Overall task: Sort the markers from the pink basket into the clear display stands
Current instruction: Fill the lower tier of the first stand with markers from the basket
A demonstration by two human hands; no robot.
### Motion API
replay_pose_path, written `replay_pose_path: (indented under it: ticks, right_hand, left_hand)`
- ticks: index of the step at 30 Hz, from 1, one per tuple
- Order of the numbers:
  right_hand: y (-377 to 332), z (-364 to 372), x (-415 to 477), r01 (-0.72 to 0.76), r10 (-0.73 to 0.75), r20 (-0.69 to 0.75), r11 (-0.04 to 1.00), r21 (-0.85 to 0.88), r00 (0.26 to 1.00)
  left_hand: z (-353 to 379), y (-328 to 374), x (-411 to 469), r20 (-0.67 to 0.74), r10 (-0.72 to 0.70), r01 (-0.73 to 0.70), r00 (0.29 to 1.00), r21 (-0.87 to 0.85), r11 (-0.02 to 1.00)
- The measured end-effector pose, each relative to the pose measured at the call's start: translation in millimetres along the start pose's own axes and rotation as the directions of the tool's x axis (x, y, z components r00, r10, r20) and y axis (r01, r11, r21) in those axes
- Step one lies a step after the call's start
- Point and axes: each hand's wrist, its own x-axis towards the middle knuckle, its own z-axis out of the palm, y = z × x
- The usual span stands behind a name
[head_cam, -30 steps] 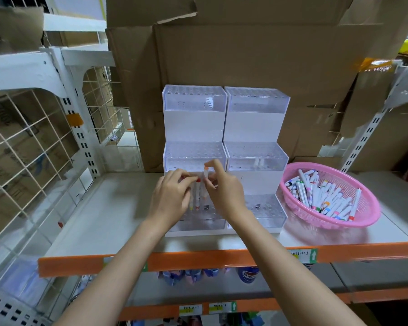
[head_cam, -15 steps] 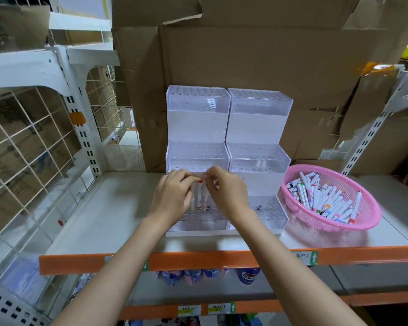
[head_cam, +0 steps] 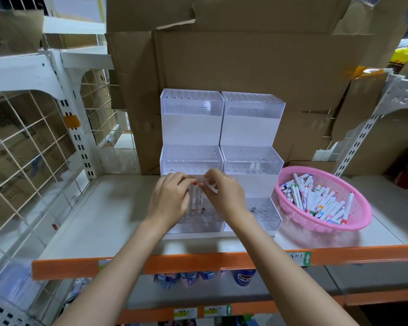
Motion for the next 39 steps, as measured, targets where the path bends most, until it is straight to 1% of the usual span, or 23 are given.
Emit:
replay_pose_path:
  ticks: [3,6,7,10,12,15,19,21,23,25,28,30,33,35,37,39]
  right_hand:
    - [14.8,-9.6,-8.4,-0.003,0.003,-0.019,1.0,-0.026,1.0]
    - [40.2,-24.5,-18.1,-0.003,0.003,-0.028,1.0,-0.031,1.0]
    - [50.8,-30.6,-22.2,-0.002,-0.001,-0.036,0.998,-0.061,0.999]
    - [83.7,-52.2,-37.4,-0.019,0.001,-0.073,0.971,-0.24,0.997]
    - [105.9,-69.6,-47.0,-0.077,0.048,-0.101,0.947,-0.311,0.994]
    - [141.1,-95.6,-58.8,-0.192,0.154,-0.132,0.915,-0.354,0.979]
    - [181.1,-126.6,-67.7,-0.343,0.336,-0.085,0.86,-0.378,0.938]
    - [197.7,-137.8,-68.9,-0.381,0.396,-0.05,0.831,-0.406,0.917]
    - [213.6,-145.4,-67.2,-0.416,0.437,-0.039,0.819,-0.396,0.899]
    - [229.0,-150.6,-62.0,-0.44,0.465,-0.028,0.812,-0.383,0.885]
    - [246.8,-156.9,-49.6,-0.437,0.485,0.005,0.791,-0.429,0.874]
    - [255.0,-158.6,-41.3,-0.434,0.492,0.018,0.784,-0.444,0.87]
    - [265.7,-155.4,-31.0,-0.436,0.518,0.071,0.779,-0.451,0.852]
    - [271.5,-151.8,-24.0,-0.417,0.519,0.117,0.784,-0.46,0.847]
    - [274.4,-148.4,-16.4,-0.408,0.512,0.161,0.807,-0.427,0.844]
    - [275.6,-146.1,-9.4,-0.383,0.476,0.191,0.843,-0.378,0.858]
  left_hand:
    - [6.4,14.5,3.8,0.028,0.072,-0.073,0.997,0.055,0.996]
    - [18.0,41.9,12.8,0.095,0.132,-0.136,0.987,0.042,0.99]
    - [24.5,52.7,16.1,0.111,0.16,-0.165,0.981,0.033,0.986]
    - [43.6,88.1,26.8,0.148,0.254,-0.255,0.956,-0.013,0.967]
    - [55.9,111.8,35.9,0.177,0.298,-0.295,0.938,-0.044,0.954]
    - [73.0,149.1,49.0,0.227,0.348,-0.336,0.91,-0.093,0.937]
    - [101.9,197.1,65.3,0.339,0.411,-0.364,0.846,-0.194,0.911]
    - [116.1,219.7,71.9,0.352,0.425,-0.355,0.834,-0.246,0.902]
    - [129.1,239.2,79.7,0.382,0.389,-0.304,0.838,-0.265,0.915]
    - [144.6,251.3,88.0,0.432,0.334,-0.261,0.838,-0.221,0.94]
    - [164.1,259.9,102.0,0.481,0.201,-0.141,0.854,-0.158,0.977]
    - [172.1,261.9,110.9,0.505,0.118,-0.09,0.855,-0.08,0.993]
    - [179.7,263.3,119.8,0.464,0.014,-0.008,0.886,-0.015,1.0]
    - [183.2,263.3,123.2,0.456,-0.039,0.031,0.889,0.025,0.999]
    - [188.0,261.6,126.2,0.478,-0.057,0.044,0.876,0.039,0.998]
    - [190.7,258.4,129.4,0.476,-0.058,0.067,0.878,-0.001,0.998]
